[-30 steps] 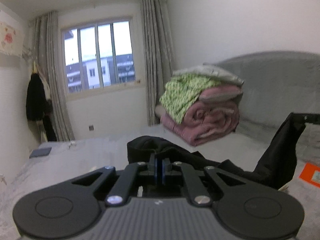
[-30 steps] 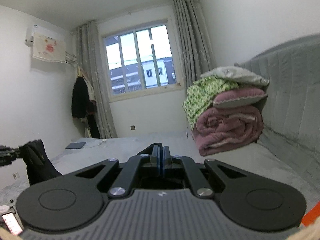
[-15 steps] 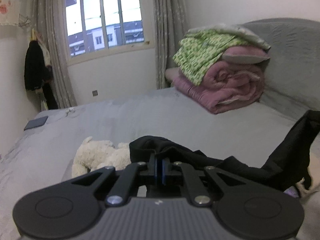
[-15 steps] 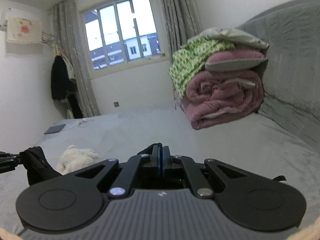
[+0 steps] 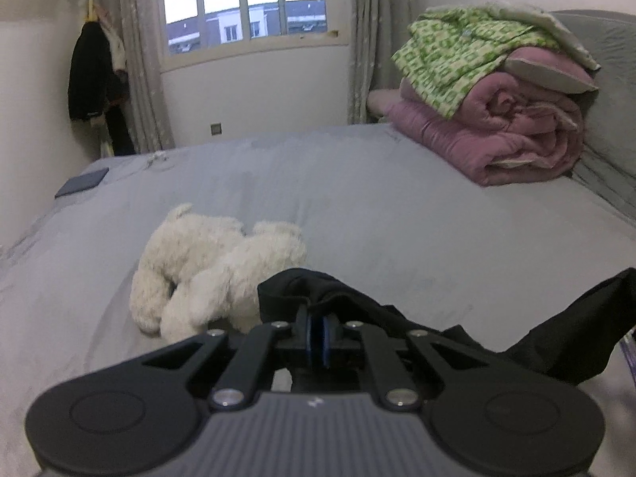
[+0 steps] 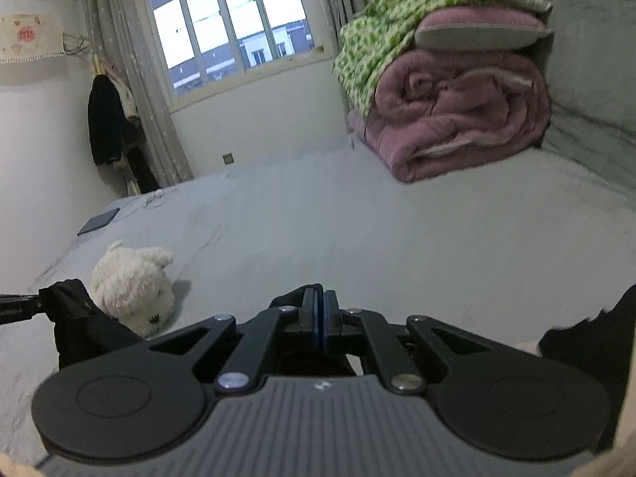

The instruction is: Fold clothes

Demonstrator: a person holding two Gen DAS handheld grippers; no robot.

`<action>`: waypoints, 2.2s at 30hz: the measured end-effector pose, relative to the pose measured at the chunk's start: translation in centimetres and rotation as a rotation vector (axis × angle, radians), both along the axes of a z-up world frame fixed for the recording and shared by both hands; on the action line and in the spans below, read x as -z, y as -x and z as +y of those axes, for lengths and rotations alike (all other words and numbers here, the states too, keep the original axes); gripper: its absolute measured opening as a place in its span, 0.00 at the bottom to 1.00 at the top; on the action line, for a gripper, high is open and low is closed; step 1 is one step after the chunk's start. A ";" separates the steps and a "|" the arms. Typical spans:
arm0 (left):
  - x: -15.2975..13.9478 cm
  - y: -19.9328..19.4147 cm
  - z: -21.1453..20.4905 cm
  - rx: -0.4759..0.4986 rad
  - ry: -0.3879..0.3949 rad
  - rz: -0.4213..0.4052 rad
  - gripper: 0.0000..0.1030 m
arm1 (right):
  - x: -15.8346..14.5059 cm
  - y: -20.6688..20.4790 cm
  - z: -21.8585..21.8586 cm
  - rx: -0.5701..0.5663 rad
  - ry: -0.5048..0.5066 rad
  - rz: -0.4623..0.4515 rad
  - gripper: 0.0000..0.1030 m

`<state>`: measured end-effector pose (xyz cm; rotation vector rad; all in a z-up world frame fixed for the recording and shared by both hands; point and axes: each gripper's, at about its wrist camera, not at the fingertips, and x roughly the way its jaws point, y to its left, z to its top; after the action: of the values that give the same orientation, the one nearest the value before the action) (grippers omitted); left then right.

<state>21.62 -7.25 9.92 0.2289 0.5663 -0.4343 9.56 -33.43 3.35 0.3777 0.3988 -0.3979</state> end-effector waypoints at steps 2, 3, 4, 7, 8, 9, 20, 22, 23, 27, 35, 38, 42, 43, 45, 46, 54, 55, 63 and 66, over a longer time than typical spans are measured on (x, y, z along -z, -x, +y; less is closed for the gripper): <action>0.9 -0.7 -0.2 -0.014 -0.006 0.017 0.12 | 0.5 0.0 0.2 0.008 -0.005 0.012 0.13; 1.2 -0.8 -0.5 -0.014 -0.015 0.024 0.20 | 0.6 0.1 0.3 0.009 -0.007 0.018 0.15; 1.5 -0.6 -0.5 -0.012 -0.024 0.035 0.26 | 0.7 0.2 0.3 0.006 -0.010 0.028 0.15; 2.3 0.1 -0.4 0.002 -0.045 0.071 0.49 | 1.1 0.7 0.8 -0.020 -0.024 0.059 0.15; 2.6 0.6 -0.3 0.008 -0.052 0.084 0.52 | 1.1 1.0 1.0 -0.030 -0.029 0.070 0.19; 2.9 1.1 -0.1 0.014 -0.058 0.100 0.57 | 1.2 1.4 1.2 -0.039 -0.034 0.080 0.29; 7.3 7.3 3.8 0.068 -0.011 0.310 0.67 | 3.2 5.6 4.6 -0.160 -0.156 0.187 0.51; 8.1 8.6 4.6 0.071 0.007 0.341 0.67 | 3.8 6.3 5.5 -0.183 -0.179 0.209 0.51; 8.6 9.3 5.0 0.073 0.017 0.358 0.67 | 4.1 6.7 5.9 -0.193 -0.191 0.220 0.51; 10.1 12.0 6.4 0.071 0.063 0.426 0.67 | 5.0 8.0 7.8 -0.216 -0.240 0.258 0.51; 11.8 17.5 7.1 0.097 0.046 0.447 0.67 | 6.6 10.8 11.5 -0.256 -0.324 0.330 0.51; 12.0 19.3 7.3 0.113 0.028 0.439 0.67 | 6.9 11.8 12.8 -0.263 -0.330 0.354 0.51; 12.2 21.4 8.0 0.132 0.007 0.438 0.67 | 7.6 13.3 14.3 -0.267 -0.341 0.387 0.51; 12.2 21.9 8.2 0.135 0.001 0.436 0.66 | 7.9 13.8 14.7 -0.268 -0.350 0.392 0.51; 12.2 22.9 8.7 0.143 -0.008 0.432 0.66 | 8.4 14.4 15.3 -0.272 -0.380 0.395 0.51; 12.2 23.4 9.0 0.147 -0.012 0.429 0.66 | 8.6 14.8 15.6 -0.276 -0.394 0.397 0.51; 12.4 26.2 11.6 0.120 -0.027 0.418 0.38 | 9.5 17.4 18.2 -0.295 -0.514 0.376 0.36; 12.4 26.3 12.0 0.107 -0.026 0.416 0.31 | 9.5 17.6 18.3 -0.294 -0.512 0.374 0.30; 9.0 26.7 16.1 0.035 0.171 0.381 0.03 | 5.8 19.8 16.6 -0.225 -0.387 0.310 0.04; 6.6 26.8 17.5 0.017 0.242 0.350 0.02 | 3.5 21.0 14.0 -0.163 -0.335 0.271 0.04</action>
<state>-5.18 10.29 3.29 -0.0774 0.8471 -0.5592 -11.46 -19.41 -0.14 0.6154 0.7605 -0.2217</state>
